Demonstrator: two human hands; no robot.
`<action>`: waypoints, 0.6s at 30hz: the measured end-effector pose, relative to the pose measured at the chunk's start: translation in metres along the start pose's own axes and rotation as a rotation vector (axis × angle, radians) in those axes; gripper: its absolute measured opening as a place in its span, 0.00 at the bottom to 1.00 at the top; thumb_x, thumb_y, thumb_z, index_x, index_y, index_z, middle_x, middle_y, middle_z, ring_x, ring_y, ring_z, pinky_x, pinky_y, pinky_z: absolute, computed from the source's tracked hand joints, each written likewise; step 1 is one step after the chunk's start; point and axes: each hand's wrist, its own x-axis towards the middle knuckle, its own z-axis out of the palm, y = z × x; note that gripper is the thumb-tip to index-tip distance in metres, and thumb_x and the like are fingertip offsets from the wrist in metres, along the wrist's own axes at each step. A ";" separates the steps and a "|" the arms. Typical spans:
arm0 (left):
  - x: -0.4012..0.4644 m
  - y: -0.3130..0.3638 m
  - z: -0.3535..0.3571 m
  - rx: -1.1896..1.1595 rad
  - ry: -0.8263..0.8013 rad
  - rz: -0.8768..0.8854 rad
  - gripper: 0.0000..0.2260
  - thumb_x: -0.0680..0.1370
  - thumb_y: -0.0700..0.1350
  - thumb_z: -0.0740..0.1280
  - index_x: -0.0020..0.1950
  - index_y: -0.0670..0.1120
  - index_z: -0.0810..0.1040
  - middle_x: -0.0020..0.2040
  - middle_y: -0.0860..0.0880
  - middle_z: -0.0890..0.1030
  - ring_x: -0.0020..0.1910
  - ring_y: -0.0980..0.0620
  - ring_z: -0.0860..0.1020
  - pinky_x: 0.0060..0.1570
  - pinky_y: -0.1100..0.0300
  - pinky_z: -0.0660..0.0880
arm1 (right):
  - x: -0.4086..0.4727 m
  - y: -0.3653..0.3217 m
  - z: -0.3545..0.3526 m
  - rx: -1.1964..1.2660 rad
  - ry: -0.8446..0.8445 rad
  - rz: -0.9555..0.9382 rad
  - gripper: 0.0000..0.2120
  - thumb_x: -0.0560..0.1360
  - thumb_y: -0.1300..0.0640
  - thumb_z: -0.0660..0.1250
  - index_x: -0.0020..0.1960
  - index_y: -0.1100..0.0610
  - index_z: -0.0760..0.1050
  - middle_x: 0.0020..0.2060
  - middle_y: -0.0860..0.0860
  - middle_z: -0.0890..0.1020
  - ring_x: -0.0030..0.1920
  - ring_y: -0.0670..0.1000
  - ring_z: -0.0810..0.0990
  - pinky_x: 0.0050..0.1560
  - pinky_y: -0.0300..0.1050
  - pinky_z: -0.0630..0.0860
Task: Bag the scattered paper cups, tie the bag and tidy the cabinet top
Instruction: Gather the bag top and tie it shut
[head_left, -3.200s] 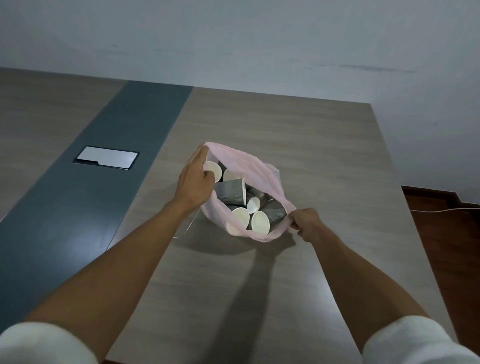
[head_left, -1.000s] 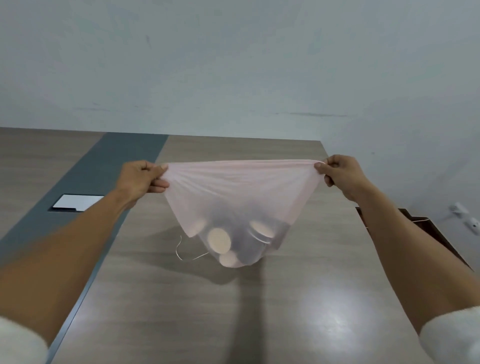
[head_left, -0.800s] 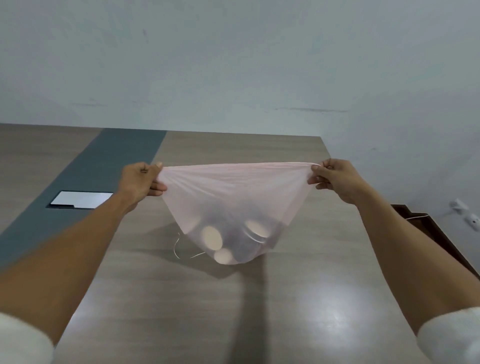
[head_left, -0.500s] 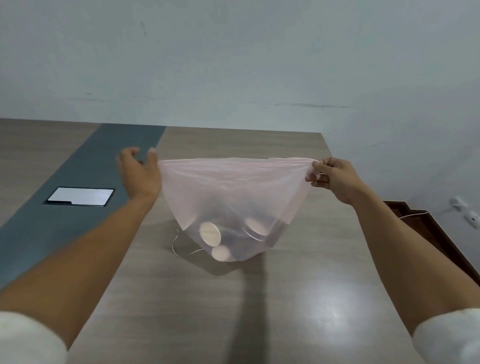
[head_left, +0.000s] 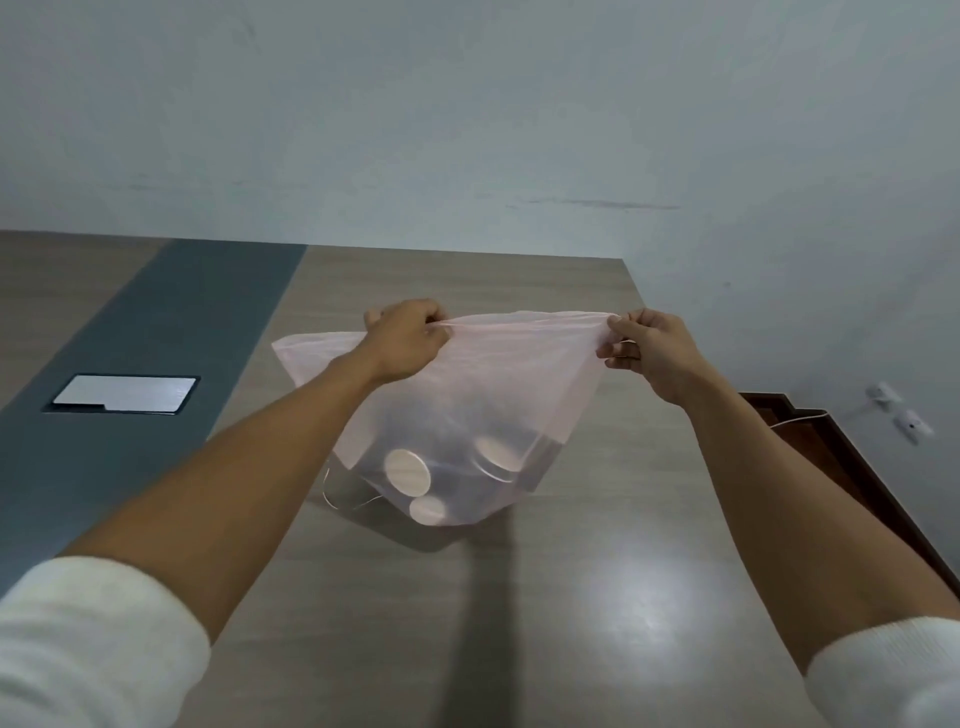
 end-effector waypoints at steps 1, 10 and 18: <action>0.001 -0.003 -0.002 -0.044 -0.019 -0.003 0.08 0.82 0.52 0.64 0.49 0.51 0.81 0.49 0.56 0.83 0.56 0.48 0.78 0.69 0.47 0.62 | 0.001 0.002 0.000 -0.034 0.031 0.002 0.12 0.80 0.59 0.67 0.38 0.58 0.74 0.36 0.56 0.83 0.34 0.53 0.83 0.43 0.50 0.79; 0.008 -0.022 0.002 -0.141 -0.077 -0.042 0.15 0.81 0.53 0.63 0.44 0.44 0.81 0.42 0.52 0.83 0.48 0.49 0.80 0.67 0.43 0.68 | -0.016 0.026 0.097 -0.864 0.292 -0.799 0.20 0.78 0.55 0.64 0.69 0.59 0.72 0.65 0.57 0.77 0.65 0.59 0.73 0.66 0.55 0.68; -0.018 -0.014 0.009 0.144 0.064 0.047 0.17 0.84 0.47 0.59 0.74 0.52 0.69 0.56 0.52 0.81 0.62 0.49 0.76 0.75 0.43 0.49 | -0.005 0.044 0.159 -0.969 0.090 -0.623 0.11 0.82 0.56 0.54 0.52 0.52 0.76 0.46 0.49 0.80 0.51 0.55 0.74 0.58 0.49 0.61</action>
